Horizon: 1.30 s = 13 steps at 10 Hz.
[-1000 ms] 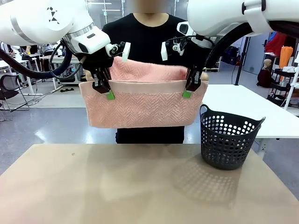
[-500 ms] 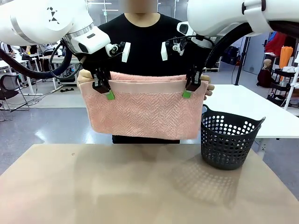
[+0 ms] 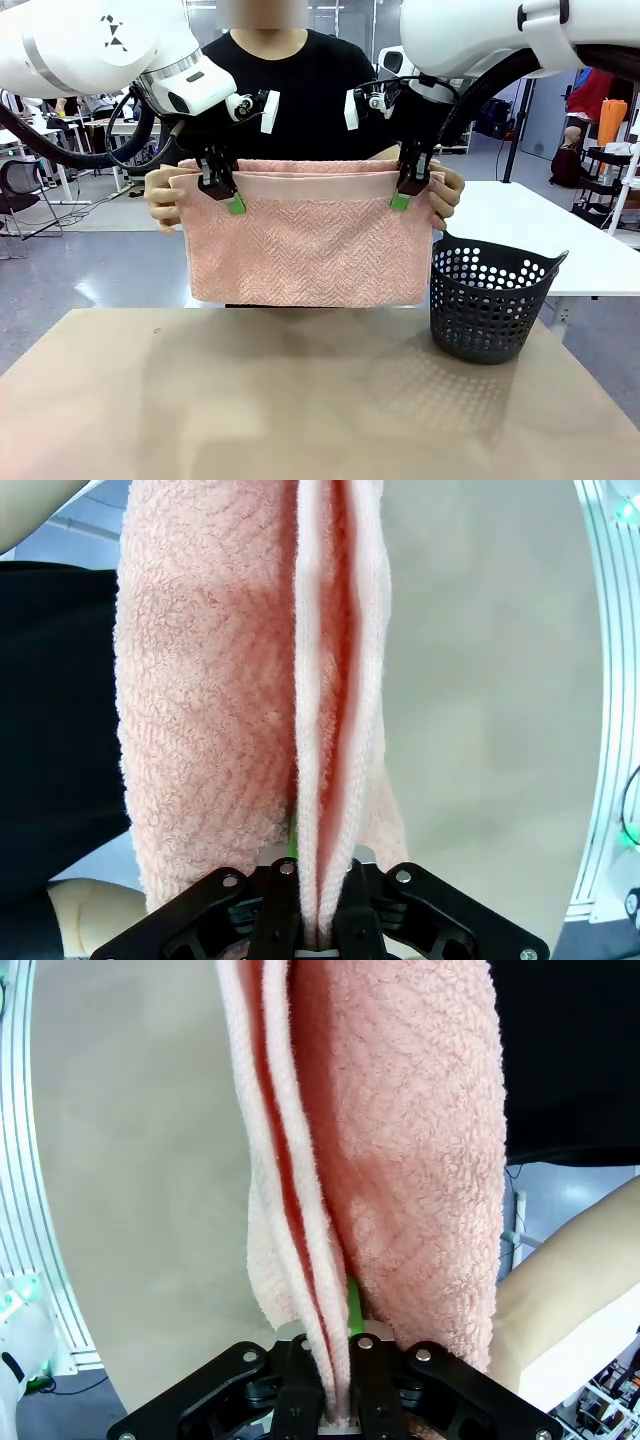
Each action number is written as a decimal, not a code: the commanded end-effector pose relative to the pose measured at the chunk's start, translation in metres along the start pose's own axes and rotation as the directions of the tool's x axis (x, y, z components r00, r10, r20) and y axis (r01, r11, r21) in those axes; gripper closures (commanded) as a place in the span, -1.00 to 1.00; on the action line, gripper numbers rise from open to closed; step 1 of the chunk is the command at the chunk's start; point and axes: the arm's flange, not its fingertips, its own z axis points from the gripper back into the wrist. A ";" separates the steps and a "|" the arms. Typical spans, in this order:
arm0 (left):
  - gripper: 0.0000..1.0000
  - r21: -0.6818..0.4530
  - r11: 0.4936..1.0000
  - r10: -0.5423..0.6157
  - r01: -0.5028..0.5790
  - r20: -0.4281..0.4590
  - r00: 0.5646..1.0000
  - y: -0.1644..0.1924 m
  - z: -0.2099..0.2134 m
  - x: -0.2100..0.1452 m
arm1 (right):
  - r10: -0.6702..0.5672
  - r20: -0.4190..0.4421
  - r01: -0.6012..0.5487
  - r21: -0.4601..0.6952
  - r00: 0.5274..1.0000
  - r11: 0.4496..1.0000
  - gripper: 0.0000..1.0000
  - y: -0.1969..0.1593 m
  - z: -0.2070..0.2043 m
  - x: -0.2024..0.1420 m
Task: Fold the towel.
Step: Release the end of the 100 cm Hotel Towel you were holding.
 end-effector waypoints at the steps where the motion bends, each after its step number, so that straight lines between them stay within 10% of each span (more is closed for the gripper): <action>1: 1.00 0.001 1.000 0.001 -0.001 0.000 1.000 0.000 0.001 -0.001 | 0.003 -0.010 -0.003 -0.008 1.000 1.000 1.00 -0.001 0.001 -0.002; 10: 1.00 0.001 1.000 0.001 -0.001 0.000 1.000 0.000 0.001 -0.001 | 0.003 -0.010 -0.003 -0.008 1.000 1.000 1.00 -0.001 0.001 -0.002; 11: 0.61 0.000 1.000 -0.001 0.001 0.000 1.000 0.000 0.000 0.001 | -0.002 -0.001 0.002 0.000 1.000 1.000 0.92 -0.001 0.000 -0.001; 13: -0.10 0.006 1.000 -0.013 0.013 -0.024 1.000 -0.001 0.002 0.005 | -0.005 -0.008 0.005 -0.038 1.000 0.999 0.04 0.003 0.003 -0.004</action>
